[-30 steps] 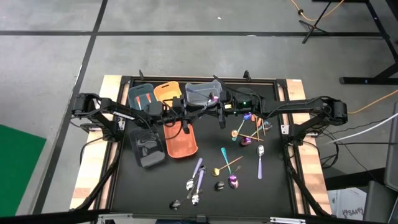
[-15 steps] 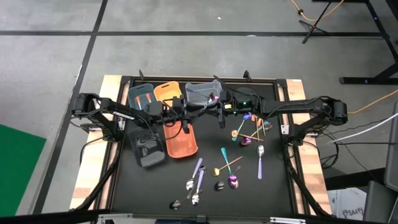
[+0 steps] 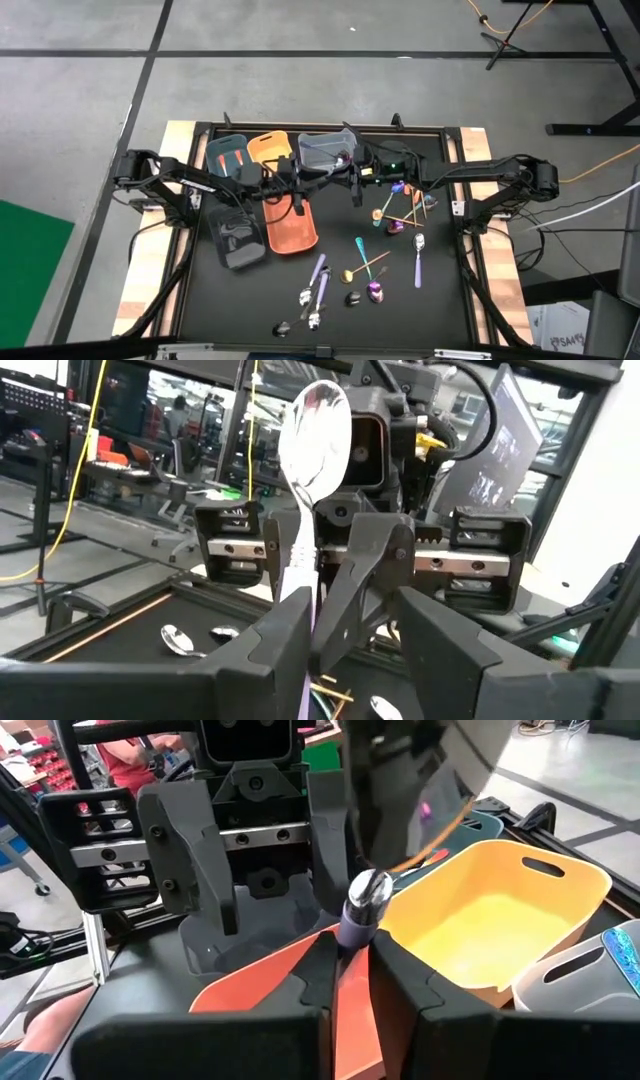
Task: Sort silverware by color (type)
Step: Put the purple spoon into the orange bin
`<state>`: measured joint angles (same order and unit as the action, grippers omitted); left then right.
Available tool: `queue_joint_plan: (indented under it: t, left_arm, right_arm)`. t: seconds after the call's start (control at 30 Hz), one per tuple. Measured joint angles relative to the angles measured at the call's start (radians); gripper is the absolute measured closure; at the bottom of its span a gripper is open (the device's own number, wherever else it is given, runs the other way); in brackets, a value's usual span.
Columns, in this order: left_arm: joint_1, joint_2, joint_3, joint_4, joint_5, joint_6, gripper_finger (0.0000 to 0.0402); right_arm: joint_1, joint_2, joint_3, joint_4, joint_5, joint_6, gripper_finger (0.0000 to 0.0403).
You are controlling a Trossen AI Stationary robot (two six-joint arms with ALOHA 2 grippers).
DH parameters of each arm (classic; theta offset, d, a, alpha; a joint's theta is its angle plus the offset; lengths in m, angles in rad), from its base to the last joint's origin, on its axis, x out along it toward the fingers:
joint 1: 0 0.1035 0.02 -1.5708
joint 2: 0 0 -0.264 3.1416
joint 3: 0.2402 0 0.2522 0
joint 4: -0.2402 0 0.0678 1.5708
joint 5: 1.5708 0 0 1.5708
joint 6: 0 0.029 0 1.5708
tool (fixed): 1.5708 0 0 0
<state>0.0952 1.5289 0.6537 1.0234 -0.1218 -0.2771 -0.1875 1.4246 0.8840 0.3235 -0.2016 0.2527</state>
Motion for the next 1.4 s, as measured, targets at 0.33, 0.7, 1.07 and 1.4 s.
queue_joint_plan:
  t: [0.33,0.7,1.07,1.4]
  left_arm:
    - [-0.002,-0.001,0.000,-0.024,0.128,-0.043,0.0277]
    - [-0.054,-0.004,0.001,-0.167,0.250,-0.168,0.0305]
    - [-0.094,-0.003,0.000,-0.325,0.252,-0.187,0.0346]
    - [-0.121,-0.002,0.002,-0.531,0.258,-0.219,0.0383]
  right_arm:
    - [0.053,0.000,0.000,-0.012,0.030,-0.026,0.0383]
    - [0.157,0.046,-0.003,-0.023,0.063,-0.028,0.0393]
    - [0.215,0.188,-0.003,0.078,0.103,-0.026,0.0393]
    - [0.216,0.329,-0.003,0.183,0.053,-0.025,0.0393]
